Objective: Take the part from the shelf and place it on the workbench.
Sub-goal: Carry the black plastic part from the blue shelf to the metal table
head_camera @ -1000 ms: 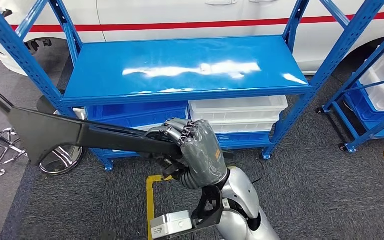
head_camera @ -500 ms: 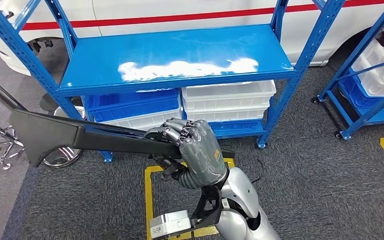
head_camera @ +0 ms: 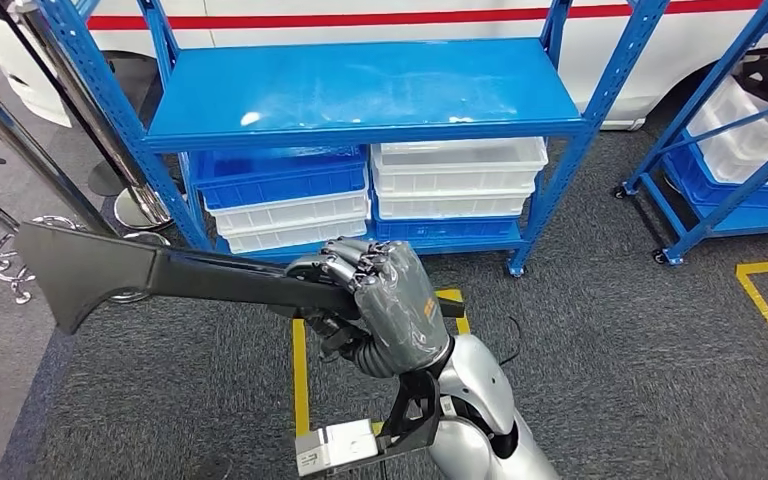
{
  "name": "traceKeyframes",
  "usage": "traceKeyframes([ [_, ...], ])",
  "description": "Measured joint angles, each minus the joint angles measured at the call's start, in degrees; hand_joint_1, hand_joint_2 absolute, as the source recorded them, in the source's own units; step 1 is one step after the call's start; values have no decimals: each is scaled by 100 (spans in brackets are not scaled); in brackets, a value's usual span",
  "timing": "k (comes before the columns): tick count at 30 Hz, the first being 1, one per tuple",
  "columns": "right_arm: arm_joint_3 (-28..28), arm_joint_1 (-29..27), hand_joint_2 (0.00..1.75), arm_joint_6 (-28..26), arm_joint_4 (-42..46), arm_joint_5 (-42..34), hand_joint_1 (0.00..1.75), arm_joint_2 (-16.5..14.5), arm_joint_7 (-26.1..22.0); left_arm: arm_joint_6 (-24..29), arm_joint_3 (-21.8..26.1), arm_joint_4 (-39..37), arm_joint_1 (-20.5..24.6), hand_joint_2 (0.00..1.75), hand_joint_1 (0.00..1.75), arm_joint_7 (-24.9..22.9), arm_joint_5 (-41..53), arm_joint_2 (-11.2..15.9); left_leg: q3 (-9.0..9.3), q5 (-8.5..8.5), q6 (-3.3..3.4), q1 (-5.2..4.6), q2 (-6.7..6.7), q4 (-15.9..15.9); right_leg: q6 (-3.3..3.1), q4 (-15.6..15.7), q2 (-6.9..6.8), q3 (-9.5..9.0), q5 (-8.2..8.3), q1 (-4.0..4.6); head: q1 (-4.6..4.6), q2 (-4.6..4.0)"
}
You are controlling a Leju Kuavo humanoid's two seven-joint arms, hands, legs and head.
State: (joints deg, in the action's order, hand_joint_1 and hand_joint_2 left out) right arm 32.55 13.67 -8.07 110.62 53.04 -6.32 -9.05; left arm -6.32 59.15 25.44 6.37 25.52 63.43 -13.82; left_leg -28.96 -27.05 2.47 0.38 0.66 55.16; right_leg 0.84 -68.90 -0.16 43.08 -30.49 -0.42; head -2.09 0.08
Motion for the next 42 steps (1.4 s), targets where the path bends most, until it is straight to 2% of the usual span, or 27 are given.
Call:
traceKeyframes([
  [1,0,-1,175,0,-2,-1,175,1,0,0,-1,0,-2,175,0,0,0,0,-108,74,-2,-5,5,22,12,-365,0,40,-137,-2,0,0],
  [3,0,-2,175,0,-11,0,175,4,0,0,-1,0,-3,175,0,-1,0,1,-360,207,-16,-12,17,97,15,-718,0,-77,43,-2,-1,-1],
  [5,0,-2,175,-1,-24,1,175,6,0,0,-1,0,-1,175,0,-1,-1,0,-594,317,-43,-17,19,199,-24,-285,2,-601,300,1,-1,-1],
  [7,2,1,175,-4,-26,-1,175,3,-1,0,-4,0,-1,175,0,0,-2,-1,-734,409,-89,-30,5,275,-88,601,6,-1285,120,29,-4,0],
  [9,4,-5,175,-19,-28,-9,175,2,-8,-1,-7,0,-2,175,0,-3,-2,-1,-785,520,-154,-26,-2,279,-146,1083,9,-1566,-53,71,-4,-1],
  [11,4,-49,175,-76,-38,-32,175,19,-51,1,-7,-1,-15,175,0,-13,-2,3,-842,577,-223,-18,-19,271,-221,1132,-5,-1471,59,63,-3,-1],
  [12,4,-90,175,-128,-46,-44,175,32,-92,6,-7,-3,-27,175,0,-16,-2,4,-897,465,-254,-15,-31,335,-269,1144,-16,-1396,134,48,-5,0],
  [14,4,-203,175,-260,-76,-48,175,73,-186,18,-7,-14,-55,175,0,-6,-1,5,-1039,-96,-301,5,-48,762,-337,1157,-34,-1215,300,26,-7,-1],
  [16,5,-308,175,-342,-126,-21,175,117,-234,28,-7,-32,-74,175,0,11,1,5,-1138,-608,-337,20,-46,1483,-353,1148,-37,-1008,460,34,-6,-1],
  [17,5,-347,175,-357,-154,-8,175,138,-242,32,-7,-38,-79,175,0,16,1,5,-1131,-643,-345,22,-46,1776,-349,1136,-40,-898,541,38,-5,-1],
  [18,6,-378,175,-365,-183,0,175,158,-243,35,-7,-44,-83,175,0,19,2,6,-1062,-531,-347,23,-46,1930,-340,1117,-44,-784,617,40,-7,-1],
  [20,7,-420,175,-372,-224,3,175,192,-243,38,-7,-48,-90,175,0,21,2,7,-654,-173,-329,23,-48,1659,-313,1056,-45,-565,753,38,-6,-1],
  [21,7,-431,175,-373,-234,6,175,205,-243,39,-9,-48,-87,175,0,23,3,9,-322,-157,-310,19,-51,1255,-292,1021,-42,-478,810,41,-6,-1],
  [23,9,-440,175,-381,-242,11,175,218,-245,42,-15,-49,-72,175,0,31,3,13,284,-377,-256,-4,-61,377,-236,985,-45,-390,920,49,-6,0],
  [24,11,-441,175,-389,-246,14,175,221,-248,44,-19,-51,-64,175,0,37,3,15,426,-480,-227,-23,-66,123,-204,996,-51,-381,983,46,-6,-1],
  [26,19,-444,175,-403,-262,14,175,231,-251,48,-20,-61,-66,175,0,45,3,15,397,-411,-156,-33,-56,29,-135,1046,-56,-374,1103,31,-5,-1],
  [28,25,-453,175,-409,-276,14,175,248,-251,50,-20,-76,-77,175,0,46,2,15,272,-250,-71,-14,-26,11,-77,927,-30,-288,895,19,-2,0],
  [31,26,-469,175,-411,-282,14,175,275,-250,52,-21,-84,-79,175,0,48,2,16,-11,-6,18,-19,2,24,-29,1,-9,-66,-22,1,-2,-1],
  [32,26,-471,175,-410,-284,15,175,283,-248,52,-22,-85,-79,175,0,48,2,16,-128,76,22,-28,5,44,-21,-356,-9,-33,-168,0,-3,-1],
  [33,26,-473,175,-409,-286,17,175,292,-247,52,-22,-85,-79,175,0,45,2,16,-249,150,16,-36,8,72,-22,-576,-9,-62,-134,1,-3,-1],
  [34,26,-474,175,-409,-288,23,175,299,-245,53,-22,-85,-79,175,0,41,2,16,-381,220,8,-44,10,108,-35,-625,-8,-178,16,3,-3,0],
  [35,27,-475,175,-408,-288,34,175,304,-244,54,-22,-85,-78,175,0,37,2,16,-505,283,-1,-53,11,147,-59,-481,-7,-390,183,7,-3,0],
  [36,30,-474,175,-408,-287,49,175,308,-243,54,-23,-85,-77,175,0,33,2,14,-607,338,-12,-59,10,187,-97,-164,-6,-701,255,16,-4,0],
  [37,34,-471,175,-409,-286,67,175,310,-243,55,-24,-85,-77,175,0,32,2,12,-687,385,-29,-71,4,224,-136,277,-6,-1056,206,32,-4,0],
  [39,43,-464,175,-416,-285,90,175,310,-244,57,-26,-85,-75,175,0,33,1,8,-762,490,-85,-74,-1,250,-191,967,-4,-1539,-23,72,-5,0],
  [40,45,-461,175,-422,-286,93,175,311,-247,59,-26,-85,-74,175,0,33,0,8,-780,551,-121,-69,-2,240,-210,1131,-3,-1610,-69,92,-4,-1],
  [42,46,-462,175,-433,-289,84,175,313,-263,67,-25,-85,-81,175,0,35,-1,9,-828,592,-189,-51,-14,240,-272,1198,-20,-1538,49,76,-4,0],
])
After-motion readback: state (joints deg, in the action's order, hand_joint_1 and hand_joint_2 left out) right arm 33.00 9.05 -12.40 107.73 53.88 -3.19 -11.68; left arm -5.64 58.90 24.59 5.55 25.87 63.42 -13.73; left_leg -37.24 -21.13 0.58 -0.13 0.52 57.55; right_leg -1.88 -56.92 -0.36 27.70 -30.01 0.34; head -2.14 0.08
